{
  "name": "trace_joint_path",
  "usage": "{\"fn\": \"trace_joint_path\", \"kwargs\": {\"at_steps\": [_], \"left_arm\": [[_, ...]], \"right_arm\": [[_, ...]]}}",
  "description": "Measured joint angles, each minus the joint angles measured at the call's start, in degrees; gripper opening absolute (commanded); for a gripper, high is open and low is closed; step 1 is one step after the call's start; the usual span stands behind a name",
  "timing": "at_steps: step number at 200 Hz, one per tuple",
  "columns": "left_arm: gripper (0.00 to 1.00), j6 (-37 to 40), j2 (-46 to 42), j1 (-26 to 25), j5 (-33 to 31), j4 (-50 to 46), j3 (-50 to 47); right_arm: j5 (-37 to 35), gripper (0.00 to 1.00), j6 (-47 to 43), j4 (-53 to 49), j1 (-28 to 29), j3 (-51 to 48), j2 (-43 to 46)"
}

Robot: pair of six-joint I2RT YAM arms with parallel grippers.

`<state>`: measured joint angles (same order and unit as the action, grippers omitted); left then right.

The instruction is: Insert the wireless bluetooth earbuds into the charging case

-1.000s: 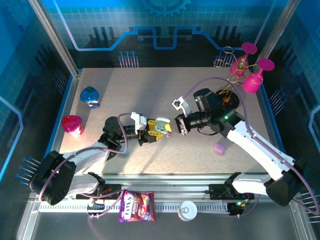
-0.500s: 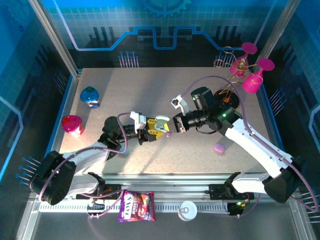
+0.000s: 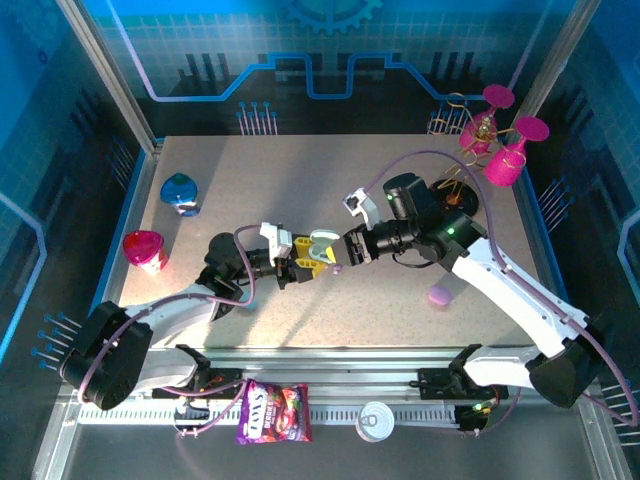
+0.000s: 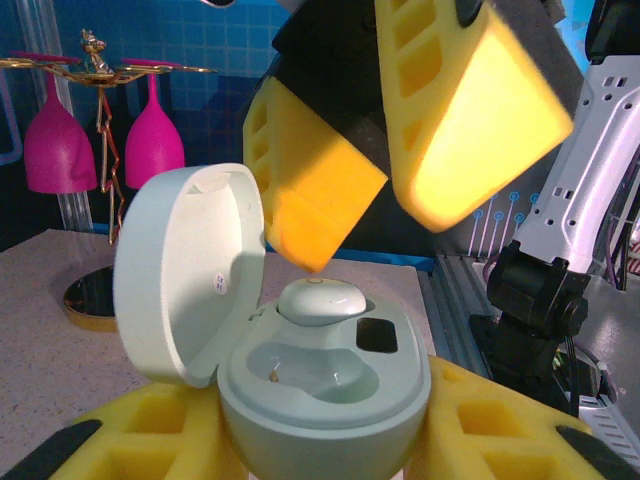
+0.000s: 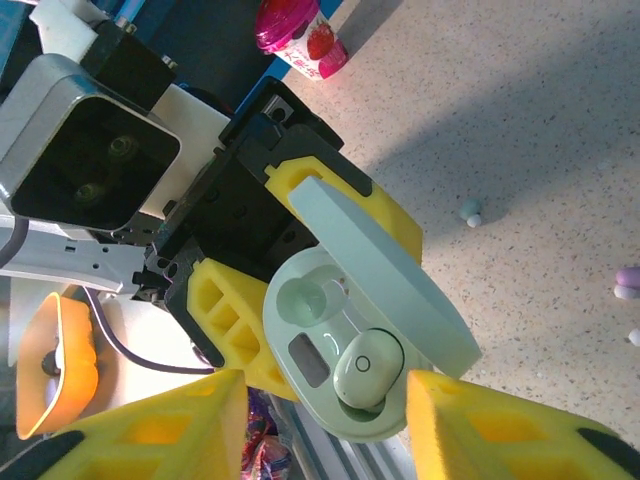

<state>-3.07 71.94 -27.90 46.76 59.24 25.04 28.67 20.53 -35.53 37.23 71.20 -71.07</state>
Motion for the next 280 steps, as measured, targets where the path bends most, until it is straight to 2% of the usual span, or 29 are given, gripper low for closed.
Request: {"fn": "trace_joint_path", "kwargs": {"at_steps": [40,60,79,101,135,169,215,280], "left_arm": [[0.17,-0.02,0.11,0.92,-0.20,1.49,0.00],[0.18,-0.61,0.09,2.32,-1.33,3.02,-0.02],[0.18,-0.94,-0.70,3.06,-2.40,2.95,-0.04],[0.18,-0.48,-3.93,3.15,-3.39,1.22,-0.07],[0.18,0.66,-10.54,3.15,-4.00,-1.95,-0.07],[0.18,1.73,-15.65,3.08,-4.57,-5.81,-0.07],[0.18,1.75,-20.59,2.97,-5.05,-9.79,-0.04],[0.18,3.30,-25.14,2.43,-5.25,-16.65,1.92]], "right_arm": [[-1.38,0.58,-1.86,5.14,-0.07,-5.53,7.98],[-4.87,0.59,-1.73,9.84,-0.46,-10.97,13.79],[-8.26,0.60,0.46,14.75,-3.08,-17.42,18.58],[-10.88,0.59,4.70,19.74,-7.21,-23.93,19.47],[-14.64,0.59,10.45,22.62,-7.48,-26.21,9.42],[-19.63,0.59,13.92,23.06,-2.56,-23.45,-3.26],[-25.27,0.54,15.26,23.06,4.81,-11.45,-20.28],[-29.18,0.43,14.32,18.78,13.05,9.38,-42.64]]}}
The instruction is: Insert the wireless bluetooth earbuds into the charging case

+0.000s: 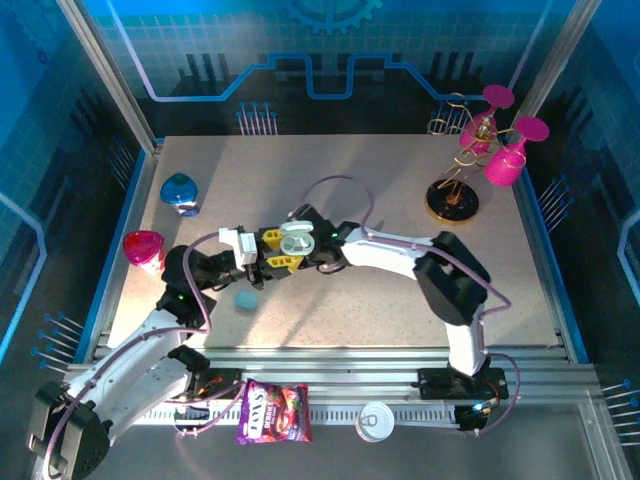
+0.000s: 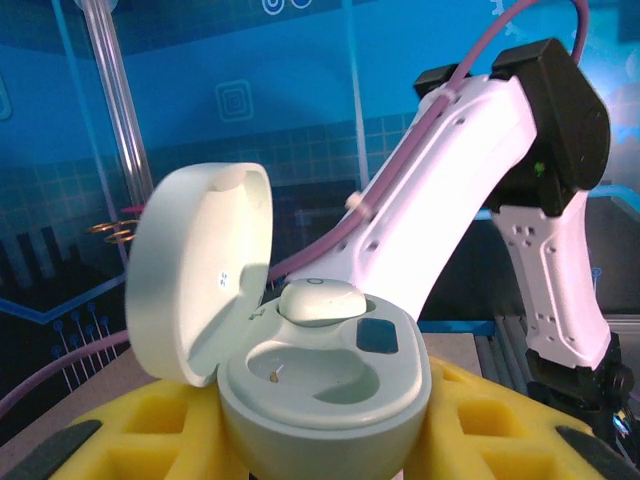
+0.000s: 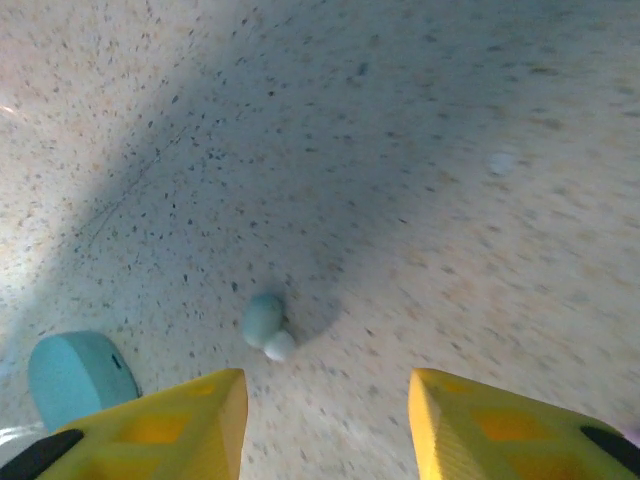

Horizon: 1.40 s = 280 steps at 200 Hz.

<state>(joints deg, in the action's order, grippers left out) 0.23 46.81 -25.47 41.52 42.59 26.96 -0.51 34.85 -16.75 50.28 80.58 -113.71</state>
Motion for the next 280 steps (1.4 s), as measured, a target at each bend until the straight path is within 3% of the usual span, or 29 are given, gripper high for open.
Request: {"fn": "trace_joint_path", "kwargs": {"at_steps": [77,193,227,280], "left_arm": [[0.18,1.42,-1.46,-0.20,-0.20,-3.41,0.00],[0.18,1.42,-1.55,-0.31,-0.20,-3.82,0.00],[0.18,1.42,-1.55,-0.31,-0.20,-3.82,0.00],[0.18,1.44,-1.53,-0.31,-0.20,-3.82,0.00]], "right_arm": [[-5.03,0.31,-3.21,-10.29,4.57,16.65,-12.33],[-5.05,0.13,-4.42,-16.04,4.90,20.92,-16.87],[-4.83,0.24,-4.87,-16.26,4.90,20.90,-16.85],[-3.10,0.30,-6.38,-16.26,4.94,20.63,-16.59]]}}
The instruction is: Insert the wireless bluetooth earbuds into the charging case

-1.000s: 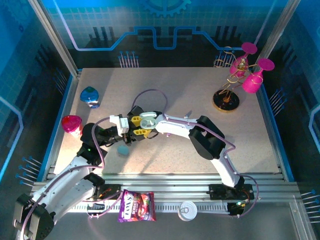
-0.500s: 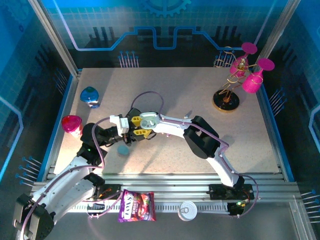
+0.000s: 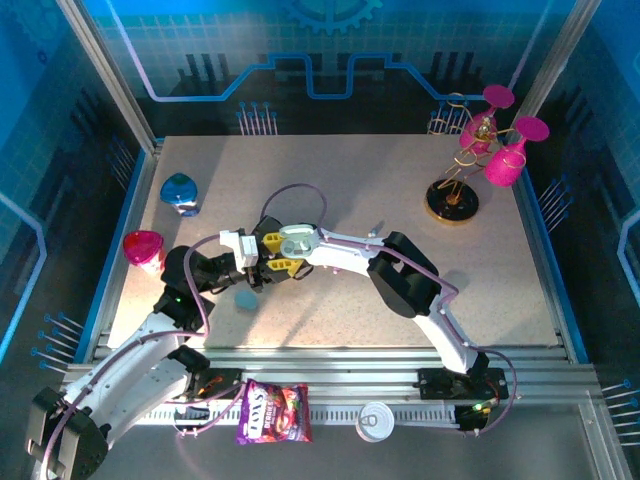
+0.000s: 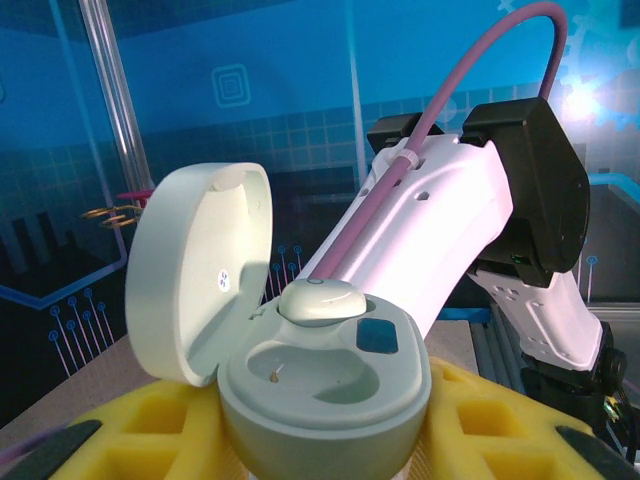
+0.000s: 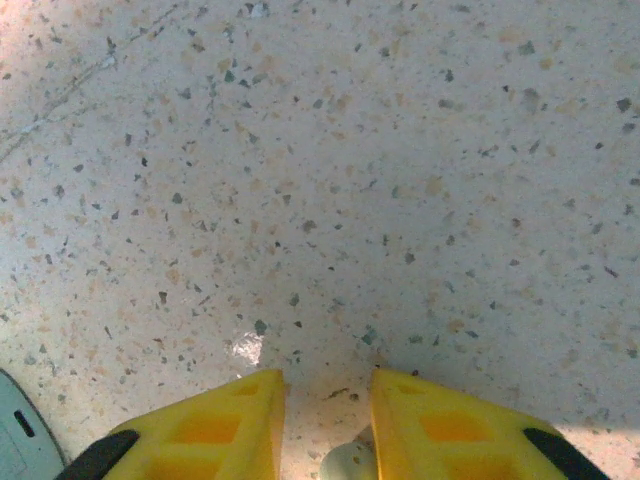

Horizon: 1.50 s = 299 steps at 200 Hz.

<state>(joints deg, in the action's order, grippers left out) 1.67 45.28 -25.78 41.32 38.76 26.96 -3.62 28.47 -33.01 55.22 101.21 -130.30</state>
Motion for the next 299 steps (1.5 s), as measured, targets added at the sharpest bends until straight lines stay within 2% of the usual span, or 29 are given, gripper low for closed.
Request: {"fn": "trace_joint_path", "kwargs": {"at_steps": [88,138,186,244,299], "left_arm": [[0.18,0.24,0.15,0.00,-0.17,-0.17,0.00],[0.18,0.28,0.22,0.00,-0.17,-0.17,0.00],[0.18,0.39,0.31,0.00,-0.20,-0.44,0.00],[0.18,0.44,0.35,-0.55,-0.20,-1.18,0.00],[0.18,0.87,1.70,-1.42,-0.15,-0.92,0.00]], "right_arm": [[-0.94,0.25,-3.76,-2.32,0.55,0.04,0.22],[-2.16,0.15,-5.11,-3.17,0.66,0.11,0.28],[-2.51,0.14,-5.01,-5.66,0.74,-0.55,1.36],[-2.75,0.15,-2.78,-3.17,-0.96,-14.75,14.29],[-4.92,0.15,0.42,0.17,-8.63,-33.57,28.85]]}}
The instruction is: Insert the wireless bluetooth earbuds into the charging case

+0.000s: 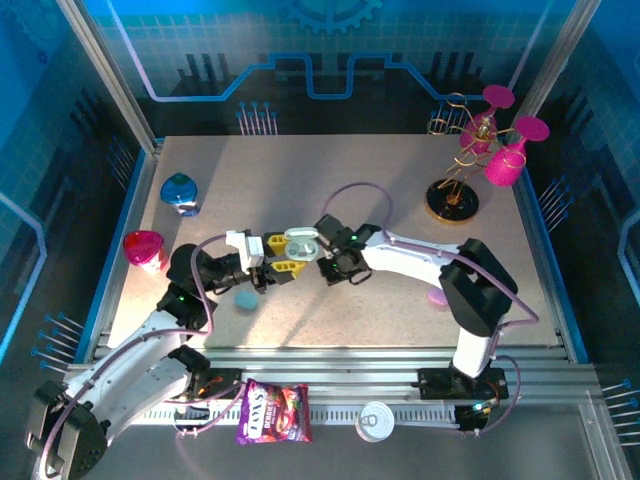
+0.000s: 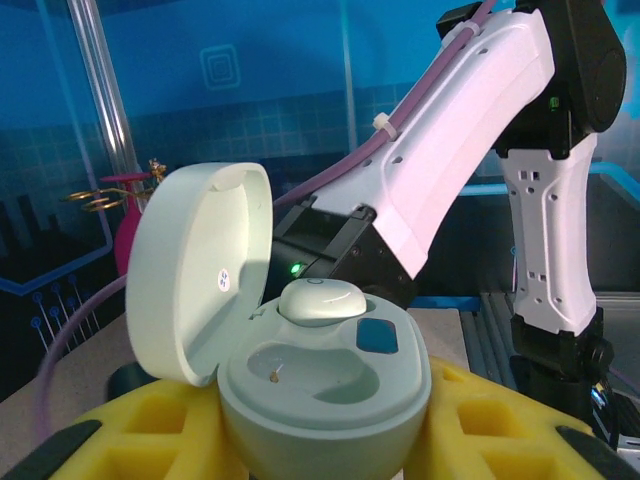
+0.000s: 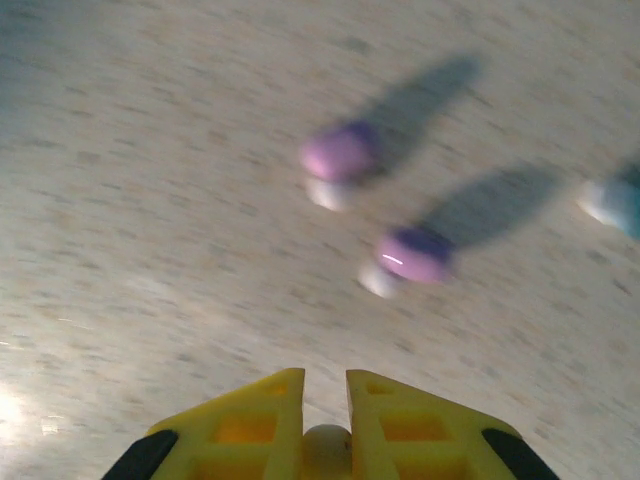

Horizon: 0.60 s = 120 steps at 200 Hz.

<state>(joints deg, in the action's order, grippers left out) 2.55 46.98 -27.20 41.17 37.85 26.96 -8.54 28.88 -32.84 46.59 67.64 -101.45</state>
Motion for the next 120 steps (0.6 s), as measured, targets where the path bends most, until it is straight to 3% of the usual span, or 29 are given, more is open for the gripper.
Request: {"fn": "trace_joint_path", "kwargs": {"at_steps": [43,94,120], "left_arm": [[0.18,0.00,1.31,-0.59,0.00,0.24,0.00],[0.18,0.00,1.84,-0.90,-0.02,0.74,0.00],[0.18,0.04,1.75,-0.90,-0.02,0.98,0.00]], "right_arm": [[-1.55,0.16,2.23,1.01,-5.73,-10.93,6.21],[-2.73,0.18,3.74,2.75,-7.67,-13.31,5.99],[-3.74,0.27,3.93,2.75,-7.67,-13.29,4.96]]}}
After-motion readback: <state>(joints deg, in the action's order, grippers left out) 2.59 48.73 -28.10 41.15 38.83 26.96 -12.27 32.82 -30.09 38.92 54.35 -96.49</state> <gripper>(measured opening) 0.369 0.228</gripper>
